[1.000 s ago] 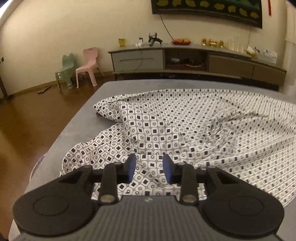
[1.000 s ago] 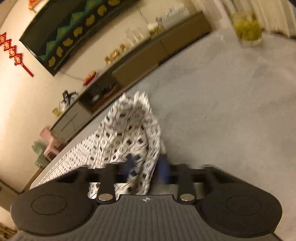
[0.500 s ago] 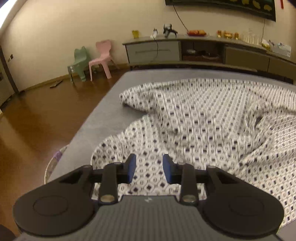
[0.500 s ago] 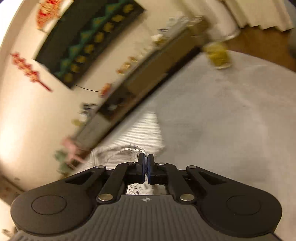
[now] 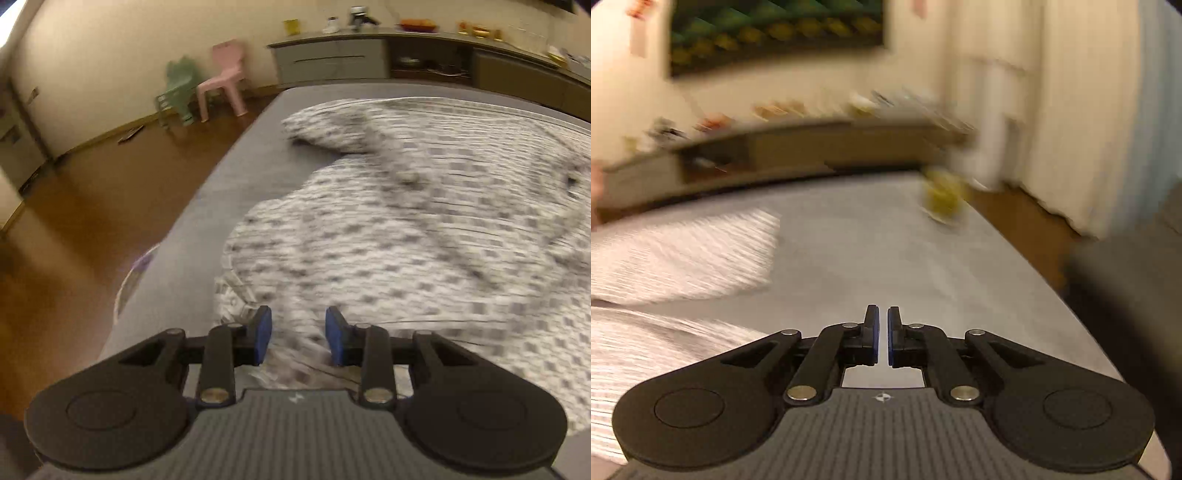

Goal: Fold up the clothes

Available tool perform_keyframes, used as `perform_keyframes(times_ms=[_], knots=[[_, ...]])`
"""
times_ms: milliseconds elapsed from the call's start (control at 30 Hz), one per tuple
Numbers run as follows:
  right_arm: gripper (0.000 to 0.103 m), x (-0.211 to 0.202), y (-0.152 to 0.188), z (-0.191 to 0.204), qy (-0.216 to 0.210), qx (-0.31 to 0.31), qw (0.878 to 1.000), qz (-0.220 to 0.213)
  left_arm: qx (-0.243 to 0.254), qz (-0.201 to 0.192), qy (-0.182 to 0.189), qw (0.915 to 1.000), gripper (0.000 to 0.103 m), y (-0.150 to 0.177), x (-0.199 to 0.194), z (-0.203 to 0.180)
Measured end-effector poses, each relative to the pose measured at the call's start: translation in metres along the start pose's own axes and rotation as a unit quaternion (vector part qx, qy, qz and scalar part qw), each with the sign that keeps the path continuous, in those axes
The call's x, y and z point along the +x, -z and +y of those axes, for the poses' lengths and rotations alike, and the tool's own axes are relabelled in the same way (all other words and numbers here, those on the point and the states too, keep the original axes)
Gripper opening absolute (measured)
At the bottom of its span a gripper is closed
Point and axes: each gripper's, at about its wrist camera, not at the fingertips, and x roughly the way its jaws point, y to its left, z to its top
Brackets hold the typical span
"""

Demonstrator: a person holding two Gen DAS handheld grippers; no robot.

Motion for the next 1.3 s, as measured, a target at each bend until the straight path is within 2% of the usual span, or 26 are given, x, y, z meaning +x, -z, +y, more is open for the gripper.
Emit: perform_keyframes(times_ms=[33, 100, 167, 200, 300, 367, 433, 500, 567, 600, 633, 700, 767, 800, 833, 967, 1033, 1067, 1133, 1167, 1200, 1267, 1300], knots=[[0.003, -0.002, -0.001, 0.014, -0.025, -0.010, 1.000, -0.003, -0.007, 0.001, -0.002, 1.0000, 0.034, -0.003, 0.005, 0.007], [0.005, 0.008, 0.005, 0.041, -0.075, -0.029, 0.997, 0.020, -0.016, -0.002, -0.009, 0.9998, 0.036, -0.007, 0.011, 0.012], [0.015, 0.020, 0.012, 0.067, -0.115, -0.050, 0.991, 0.044, -0.013, -0.008, -0.016, 0.9997, 0.035, -0.008, 0.013, 0.011], [0.021, 0.031, 0.016, 0.075, -0.117, -0.063, 0.989, 0.058, -0.002, -0.014, -0.022, 0.9997, 0.034, -0.007, 0.012, 0.006], [0.022, 0.066, 0.025, 0.079, -0.099, -0.075, 0.988, 0.092, 0.016, -0.020, -0.028, 0.9993, 0.035, -0.002, 0.010, 0.004], [0.022, 0.087, 0.024, 0.063, -0.082, -0.050, 0.990, 0.106, 0.008, -0.014, -0.026, 0.9995, 0.037, -0.001, 0.010, 0.010], [0.022, 0.097, 0.020, 0.043, -0.072, -0.006, 0.992, 0.100, 0.016, -0.010, -0.034, 0.9993, 0.042, 0.001, 0.008, 0.014], [0.022, 0.102, 0.015, 0.030, -0.061, 0.025, 0.993, 0.101, 0.028, -0.008, -0.052, 0.9982, 0.053, 0.002, 0.006, 0.013], [0.022, 0.103, 0.015, 0.028, -0.046, 0.021, 0.993, 0.102, 0.038, -0.019, -0.062, 0.9972, 0.051, -0.002, -0.001, 0.006], [0.022, 0.102, 0.015, 0.031, -0.039, 0.012, 0.994, 0.102, 0.043, -0.025, -0.067, 0.9965, 0.047, -0.005, -0.005, 0.002], [0.026, 0.098, 0.013, 0.035, -0.040, 0.006, 0.994, 0.100, 0.049, -0.031, -0.072, 0.9958, 0.044, -0.007, -0.009, -0.001], [0.027, 0.084, 0.004, 0.043, -0.064, 0.002, 0.994, 0.084, 0.057, -0.052, -0.073, 0.9943, 0.044, -0.013, -0.021, -0.010], [0.034, 0.065, -0.002, 0.048, -0.063, -0.021, 0.996, 0.054, 0.060, -0.078, -0.058, 0.9935, 0.044, -0.020, -0.036, -0.022], [0.041, 0.062, -0.003, 0.049, -0.056, -0.030, 0.997, 0.046, 0.063, -0.084, -0.046, 0.9934, 0.044, -0.021, -0.039, -0.029], [0.043, 0.067, -0.002, 0.048, -0.048, -0.034, 0.997, 0.050, 0.066, -0.089, -0.034, 0.9932, 0.044, -0.023, -0.041, -0.037], [0.043, 0.090, 0.005, 0.042, -0.015, -0.044, 0.996, 0.072, 0.079, -0.096, 0.006, 0.9922, 0.043, -0.023, -0.042, -0.072], [0.043, 0.088, 0.000, 0.040, 0.014, -0.043, 0.998, 0.053, 0.077, -0.105, 0.031, 0.9910, 0.043, -0.024, -0.047, -0.091], [0.043, 0.079, -0.006, 0.039, 0.012, -0.039, 0.998, 0.037, 0.075, -0.110, 0.049, 0.9899, 0.042, -0.026, -0.051, -0.102], [0.044, 0.055, -0.017, 0.038, -0.012, -0.043, 0.999, 0.011, 0.094, -0.122, 0.093, 0.9836, 0.042, -0.029, -0.059, -0.133], [0.048, 0.047, -0.016, 0.040, -0.031, -0.058, 0.998, 0.018, 0.109, -0.128, 0.113, 0.9793, 0.042, -0.030, -0.064, -0.151], [0.056, 0.043, -0.012, 0.042, -0.056, -0.079, 0.994, 0.043, 0.128, -0.136, 0.133, 0.9734, 0.043, -0.032, -0.068, -0.171], [0.057, 0.038, -0.001, 0.047, -0.095, -0.122, 0.984, 0.088, 0.165, -0.141, 0.159, 0.9631, 0.043, -0.033, -0.071, -0.206], [0.057, 0.042, 0.009, 0.050, -0.087, -0.144, 0.980, 0.103, 0.183, -0.144, 0.171, 0.9573, 0.043, -0.034, -0.072, -0.223]])
